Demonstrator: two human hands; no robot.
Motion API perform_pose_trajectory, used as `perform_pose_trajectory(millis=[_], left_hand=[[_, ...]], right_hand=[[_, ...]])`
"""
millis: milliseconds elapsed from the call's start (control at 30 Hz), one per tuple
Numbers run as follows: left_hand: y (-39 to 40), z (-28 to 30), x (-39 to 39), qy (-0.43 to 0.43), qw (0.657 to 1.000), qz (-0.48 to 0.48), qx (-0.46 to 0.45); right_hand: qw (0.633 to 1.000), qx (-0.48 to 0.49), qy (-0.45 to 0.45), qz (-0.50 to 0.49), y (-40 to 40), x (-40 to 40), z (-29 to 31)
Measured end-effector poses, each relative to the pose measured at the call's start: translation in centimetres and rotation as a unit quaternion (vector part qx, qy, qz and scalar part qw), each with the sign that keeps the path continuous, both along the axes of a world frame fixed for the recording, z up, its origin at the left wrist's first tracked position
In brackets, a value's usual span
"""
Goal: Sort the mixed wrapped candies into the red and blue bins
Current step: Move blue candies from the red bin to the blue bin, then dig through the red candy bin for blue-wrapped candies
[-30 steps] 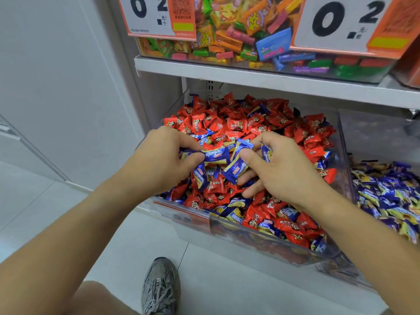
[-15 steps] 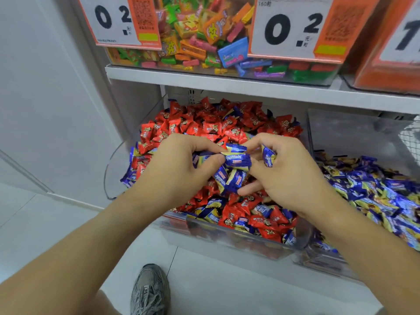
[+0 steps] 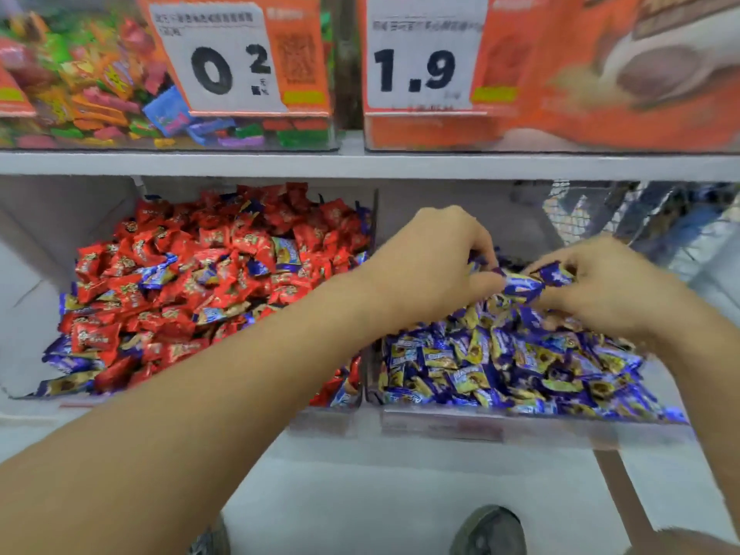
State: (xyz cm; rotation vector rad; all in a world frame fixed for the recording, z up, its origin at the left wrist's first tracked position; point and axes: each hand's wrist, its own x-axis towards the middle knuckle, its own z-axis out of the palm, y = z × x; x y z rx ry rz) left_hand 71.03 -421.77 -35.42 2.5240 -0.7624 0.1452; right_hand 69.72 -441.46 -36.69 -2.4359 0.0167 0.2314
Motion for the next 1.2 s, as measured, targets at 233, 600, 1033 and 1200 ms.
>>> perform_pose_trajectory(millis=[233,600,1033,1200], left_hand=[[-1.0,-3.1,0.6,0.119,0.99,-0.053,0.055],[12.6,-4.6,-4.8,-0.096,0.981,0.167,0.034],[23.0,-6.9,-4.5,-0.034,0.995,0.041,0.087],[25.0,-6.7,-4.4,-0.06,0.993,0.083,0.06]], right_hand=[[0.983,0.166,-0.062,-0.042,-1.7,0.3,-1.6],[0.943,0.141,-0.289,0.08,9.7,-1.4,-1.0],[0.902,-0.215,-0.203,0.316,20.7,-0.1,-3.0],[0.911,-0.185,-0.201,0.308,20.8,0.8,-3.0]])
